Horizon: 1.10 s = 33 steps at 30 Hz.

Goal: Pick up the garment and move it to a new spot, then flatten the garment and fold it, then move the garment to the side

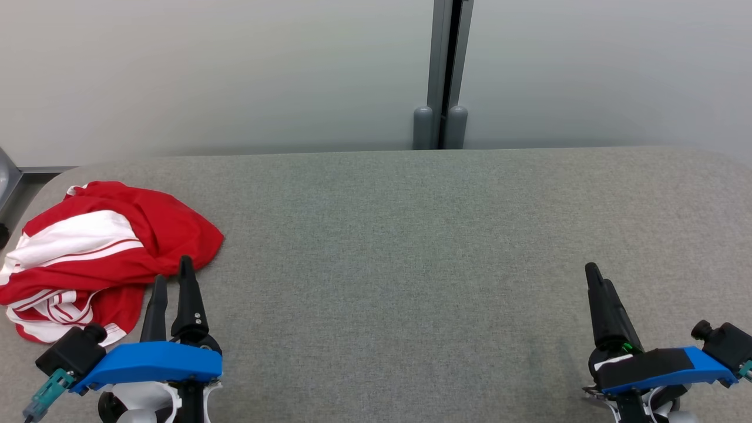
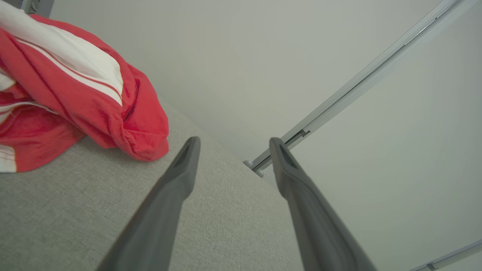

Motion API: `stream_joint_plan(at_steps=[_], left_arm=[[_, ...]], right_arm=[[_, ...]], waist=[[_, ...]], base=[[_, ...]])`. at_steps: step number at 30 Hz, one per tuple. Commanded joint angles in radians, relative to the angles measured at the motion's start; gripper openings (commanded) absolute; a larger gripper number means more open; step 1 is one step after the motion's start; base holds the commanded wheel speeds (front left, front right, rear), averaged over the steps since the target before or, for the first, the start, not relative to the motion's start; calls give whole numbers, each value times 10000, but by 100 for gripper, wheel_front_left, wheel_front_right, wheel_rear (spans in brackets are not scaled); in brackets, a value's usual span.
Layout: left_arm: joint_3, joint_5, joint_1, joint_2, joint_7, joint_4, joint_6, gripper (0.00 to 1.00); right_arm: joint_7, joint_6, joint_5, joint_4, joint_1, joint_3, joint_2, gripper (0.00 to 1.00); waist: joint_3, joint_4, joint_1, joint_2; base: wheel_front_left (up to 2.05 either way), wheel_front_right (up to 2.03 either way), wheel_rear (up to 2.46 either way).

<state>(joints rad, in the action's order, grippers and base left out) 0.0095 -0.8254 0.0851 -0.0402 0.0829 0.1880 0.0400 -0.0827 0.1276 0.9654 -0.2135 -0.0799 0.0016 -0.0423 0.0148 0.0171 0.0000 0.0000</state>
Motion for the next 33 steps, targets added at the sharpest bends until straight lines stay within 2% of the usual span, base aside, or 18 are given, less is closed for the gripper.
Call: stream_joint_plan(at_steps=[1,16,33], left_arm=[[-70,326,272,-94,105,-118,-44,100],[-284,2665,333,-217,550,164,-134,100],[-462,4417,346,-266,984,627,-310,100]], right_arm=[[-102,27,-293,108,-289,40,-72,100],[-544,31,-2228,-17,-338,232,-83,100],[-979,32,-4096,-150,-266,390,-95,100]], waist=[[1,6,0,0],[36,93,0,0],[4,176,0,0]], base=[[0,0,0],[0,0,0],[0,0,0]])
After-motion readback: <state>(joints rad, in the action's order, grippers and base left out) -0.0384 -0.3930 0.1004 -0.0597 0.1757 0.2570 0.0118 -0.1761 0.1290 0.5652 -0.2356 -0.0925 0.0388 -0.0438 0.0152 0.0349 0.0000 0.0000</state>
